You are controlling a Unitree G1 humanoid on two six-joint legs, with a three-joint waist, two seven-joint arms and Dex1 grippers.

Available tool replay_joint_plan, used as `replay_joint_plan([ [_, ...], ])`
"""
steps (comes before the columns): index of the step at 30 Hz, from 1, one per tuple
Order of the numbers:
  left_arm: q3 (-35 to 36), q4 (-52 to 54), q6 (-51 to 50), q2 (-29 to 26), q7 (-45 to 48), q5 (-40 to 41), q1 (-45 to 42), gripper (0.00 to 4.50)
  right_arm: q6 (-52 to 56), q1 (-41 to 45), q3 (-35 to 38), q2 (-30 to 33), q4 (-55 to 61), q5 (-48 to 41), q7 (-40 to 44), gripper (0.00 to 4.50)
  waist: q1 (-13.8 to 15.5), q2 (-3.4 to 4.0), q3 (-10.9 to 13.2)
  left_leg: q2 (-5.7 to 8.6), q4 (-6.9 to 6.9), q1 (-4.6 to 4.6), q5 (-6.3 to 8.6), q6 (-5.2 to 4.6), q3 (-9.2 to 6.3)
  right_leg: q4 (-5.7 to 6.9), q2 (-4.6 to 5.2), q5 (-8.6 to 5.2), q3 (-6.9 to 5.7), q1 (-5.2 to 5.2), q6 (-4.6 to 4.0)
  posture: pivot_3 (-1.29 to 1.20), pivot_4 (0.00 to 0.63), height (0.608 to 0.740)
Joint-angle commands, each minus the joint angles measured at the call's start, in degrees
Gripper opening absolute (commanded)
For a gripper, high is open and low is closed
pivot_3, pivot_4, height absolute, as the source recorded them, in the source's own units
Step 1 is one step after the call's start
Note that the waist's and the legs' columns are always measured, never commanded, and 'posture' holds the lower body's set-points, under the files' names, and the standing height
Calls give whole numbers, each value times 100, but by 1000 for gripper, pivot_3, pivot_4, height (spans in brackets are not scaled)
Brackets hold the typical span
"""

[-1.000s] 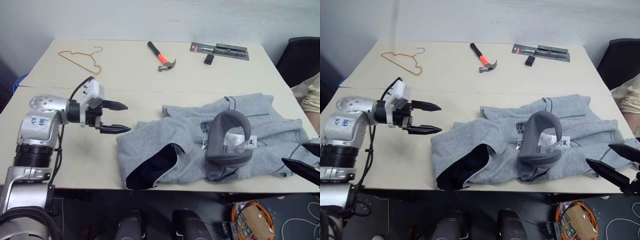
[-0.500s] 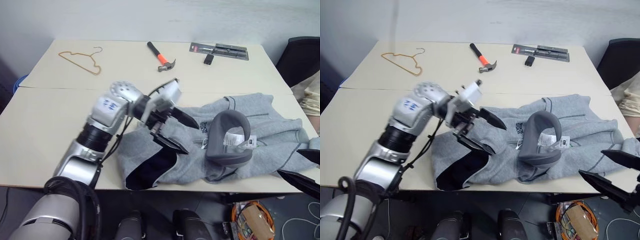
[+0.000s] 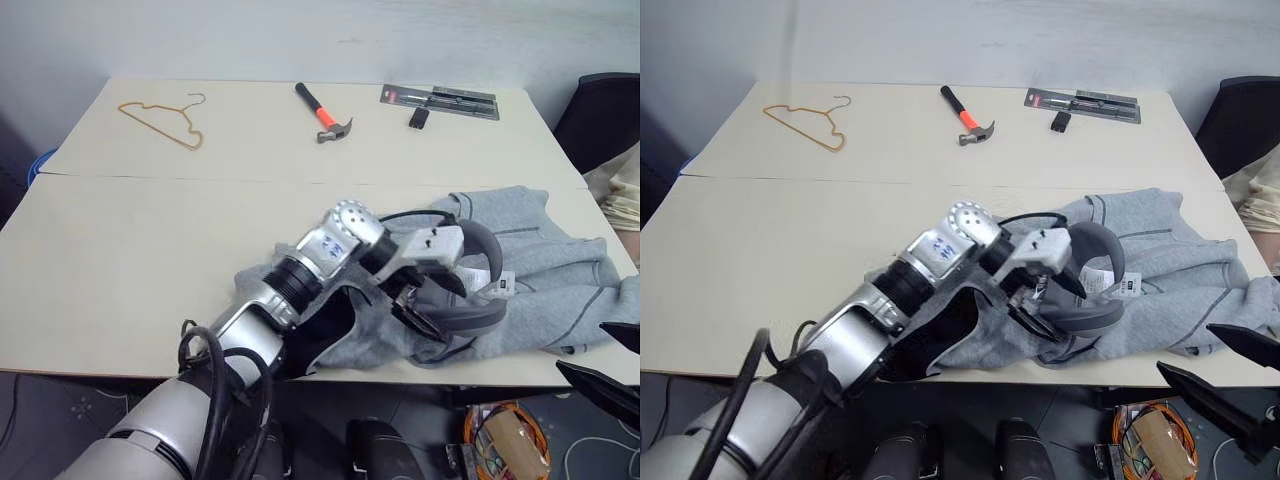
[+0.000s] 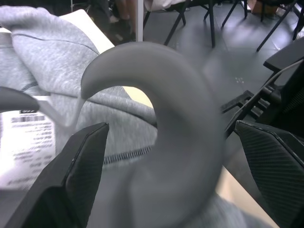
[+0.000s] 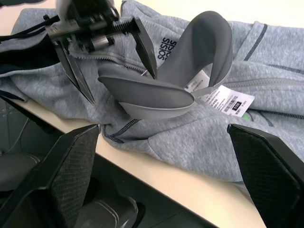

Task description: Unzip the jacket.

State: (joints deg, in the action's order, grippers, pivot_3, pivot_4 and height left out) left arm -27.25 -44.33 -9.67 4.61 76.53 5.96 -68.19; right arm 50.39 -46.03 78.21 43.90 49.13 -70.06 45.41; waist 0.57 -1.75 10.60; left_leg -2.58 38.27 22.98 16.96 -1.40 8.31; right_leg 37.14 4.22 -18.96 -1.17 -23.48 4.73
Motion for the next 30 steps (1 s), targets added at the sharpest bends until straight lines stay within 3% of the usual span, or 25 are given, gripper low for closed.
replay_joint_plan([
  [1,193,-2,29,100,10,-33,-183,3304,-276,-141,123,-95,32,-26,-61,4500,-6,1,0,0,0,2,1,-2,-2,-2,0,0,-2,-1,0,0,150,740],
  [11,293,691,-310,-53,173,31,191,102,-621,-15,-350,172,-220,221,-168,4500,-51,9,-5,-1,-3,3,-3,4,-4,-5,1,0,-6,1,0,0,150,740],
  [16,923,1711,-429,-556,-705,83,450,8,-667,498,-863,552,-373,135,-262,4500,-84,14,-7,-2,-3,2,-5,8,-4,-1,2,0,-3,0,0,0,150,740],
  [21,2072,3149,-1590,-1546,-2329,5,813,8,-692,1665,-2155,1152,-464,122,-465,4500,-203,17,-8,-7,-4,-13,-14,21,-5,24,1,-1,7,-1,-2,0,150,740],
  [24,2274,3388,-1870,-2604,-3469,-932,1207,8,-735,2698,-3207,1437,-494,-55,-667,4500,-223,23,-11,-7,-12,-28,-18,29,-5,32,0,-2,9,2,-4,0,150,740],
  [26,2486,3010,-2083,-3504,-4566,-1749,1510,8,-748,3417,-4010,1507,-586,-30,-697,4500,-242,16,-7,-2,-18,-46,-19,31,-4,38,1,-3,16,7,-6,0,150,740],
  [30,3216,2837,-2556,-4428,-5240,-1847,2150,8,-765,4261,-4987,1482,-873,296,-517,4500,-210,-3,3,-9,-23,-52,-17,45,-5,57,-6,-8,23,-5,-15,0,150,740],
])
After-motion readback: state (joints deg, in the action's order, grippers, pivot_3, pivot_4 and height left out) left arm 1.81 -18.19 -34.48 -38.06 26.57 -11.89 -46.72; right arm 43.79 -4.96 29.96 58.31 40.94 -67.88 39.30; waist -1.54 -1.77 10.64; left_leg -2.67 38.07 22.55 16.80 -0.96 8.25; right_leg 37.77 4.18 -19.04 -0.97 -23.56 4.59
